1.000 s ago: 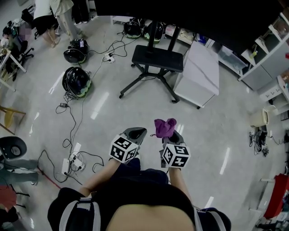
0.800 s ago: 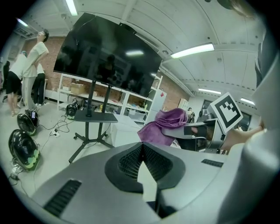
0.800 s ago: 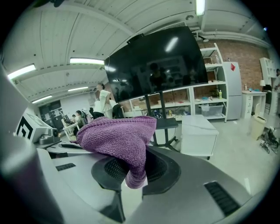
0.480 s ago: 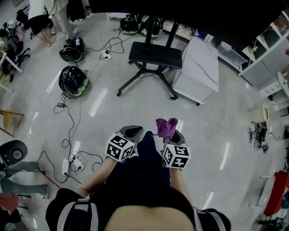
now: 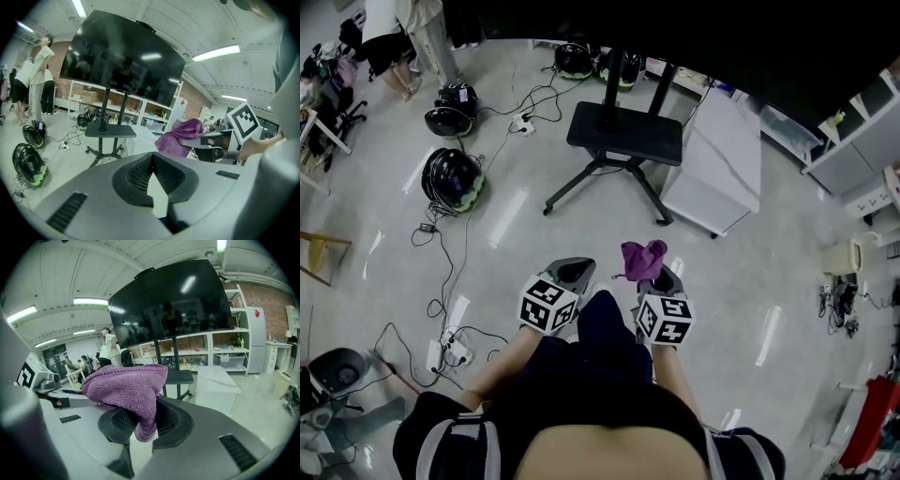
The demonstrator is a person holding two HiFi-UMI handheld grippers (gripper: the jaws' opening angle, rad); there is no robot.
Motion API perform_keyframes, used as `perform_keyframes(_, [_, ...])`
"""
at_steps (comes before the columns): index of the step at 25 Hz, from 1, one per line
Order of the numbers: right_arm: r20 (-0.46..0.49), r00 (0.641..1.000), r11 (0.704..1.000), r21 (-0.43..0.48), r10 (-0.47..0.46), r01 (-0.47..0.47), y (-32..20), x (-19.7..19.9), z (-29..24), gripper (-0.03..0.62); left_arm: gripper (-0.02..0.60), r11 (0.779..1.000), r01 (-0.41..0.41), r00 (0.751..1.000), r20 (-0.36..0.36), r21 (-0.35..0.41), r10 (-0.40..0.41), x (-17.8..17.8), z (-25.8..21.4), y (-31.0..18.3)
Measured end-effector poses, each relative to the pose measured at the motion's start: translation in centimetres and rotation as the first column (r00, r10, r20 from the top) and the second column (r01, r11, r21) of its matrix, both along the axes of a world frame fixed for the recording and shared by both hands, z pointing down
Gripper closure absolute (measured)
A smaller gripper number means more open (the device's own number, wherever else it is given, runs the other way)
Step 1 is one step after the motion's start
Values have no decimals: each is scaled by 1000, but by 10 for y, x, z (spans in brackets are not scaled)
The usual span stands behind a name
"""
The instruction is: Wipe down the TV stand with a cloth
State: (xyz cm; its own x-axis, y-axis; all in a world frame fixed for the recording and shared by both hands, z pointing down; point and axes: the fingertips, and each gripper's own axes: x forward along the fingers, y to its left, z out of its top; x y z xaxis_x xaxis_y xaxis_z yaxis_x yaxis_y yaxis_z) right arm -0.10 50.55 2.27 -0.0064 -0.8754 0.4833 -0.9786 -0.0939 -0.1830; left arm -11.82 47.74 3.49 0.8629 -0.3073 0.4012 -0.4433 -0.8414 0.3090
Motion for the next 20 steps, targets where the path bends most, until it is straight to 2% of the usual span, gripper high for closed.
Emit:
perform_keyframes(9, [-6, 1000, 1000, -3, -27, 27, -76, 52, -5, 519, 575, 999, 51, 999, -1, 4, -51, 45, -6, -76])
perform_keyframes(20, [11, 998, 998, -8, -56, 56, -133, 91, 5, 519, 575, 996, 86, 996, 12, 3, -86, 81, 4, -131])
